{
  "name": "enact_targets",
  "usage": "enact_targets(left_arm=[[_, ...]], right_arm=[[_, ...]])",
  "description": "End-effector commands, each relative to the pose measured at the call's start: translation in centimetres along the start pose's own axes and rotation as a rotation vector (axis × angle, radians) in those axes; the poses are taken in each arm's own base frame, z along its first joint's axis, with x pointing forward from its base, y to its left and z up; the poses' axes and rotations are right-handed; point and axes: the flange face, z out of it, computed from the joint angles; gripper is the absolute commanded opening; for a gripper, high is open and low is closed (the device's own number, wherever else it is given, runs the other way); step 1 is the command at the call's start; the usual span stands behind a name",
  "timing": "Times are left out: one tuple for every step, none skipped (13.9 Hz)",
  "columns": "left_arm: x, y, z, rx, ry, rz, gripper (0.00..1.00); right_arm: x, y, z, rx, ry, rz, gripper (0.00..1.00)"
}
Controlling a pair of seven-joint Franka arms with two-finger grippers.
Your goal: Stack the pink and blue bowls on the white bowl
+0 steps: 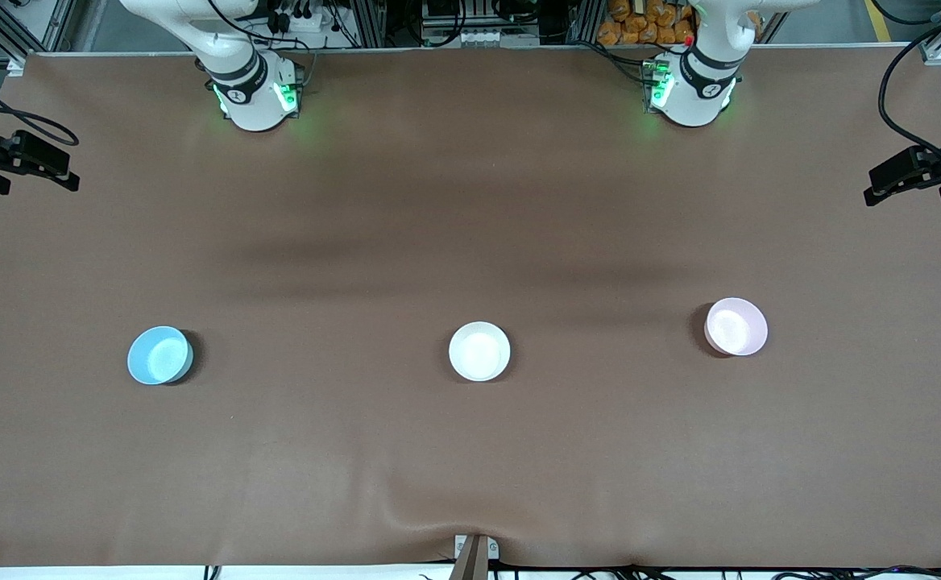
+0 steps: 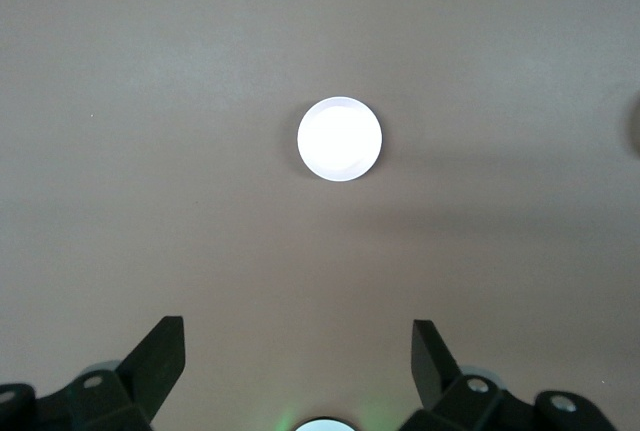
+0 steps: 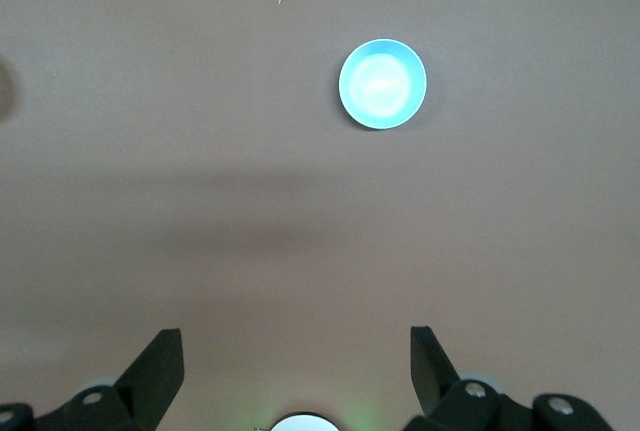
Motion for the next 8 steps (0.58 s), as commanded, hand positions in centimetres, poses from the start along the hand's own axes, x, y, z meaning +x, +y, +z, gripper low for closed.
enact_targets(left_arm=[[-0.04, 0.01, -0.63, 0.008, 0.01, 0.02, 1.0], [0.02, 0.01, -0.55, 0.008, 0.008, 0.019, 1.0], [0.01, 0.09, -0.55, 0.008, 0.008, 0.019, 1.0], [0.07, 0.08, -0.47, 0.01, 0.007, 0.019, 1.0], [0.07, 0.08, -0.47, 0.01, 0.007, 0.019, 1.0], [0.07, -0.03, -0.47, 0.005, 0.007, 0.021, 1.0], [0.12, -0.02, -0.38, -0.01, 0.005, 0.016, 1.0], [0.12, -0.08, -0.38, -0.012, 0.005, 0.016, 1.0]], right_arm=[[0.1, 0.1, -0.25, -0.015, 0.0, -0.007, 1.0], [0.1, 0.1, -0.25, -0.015, 0.0, -0.009, 1.0], [0.1, 0.1, -0.25, -0.015, 0.0, -0.009, 1.0], [0.1, 0.1, -0.25, -0.015, 0.0, -0.009, 1.0], [0.1, 0.1, -0.25, -0.015, 0.0, -0.009, 1.0], [0.1, 0.1, -0.25, -0.015, 0.0, -0.009, 1.0], [0.1, 0.1, -0.25, -0.015, 0.0, -0.009, 1.0], [0.1, 0.1, -0.25, -0.015, 0.0, -0.009, 1.0]])
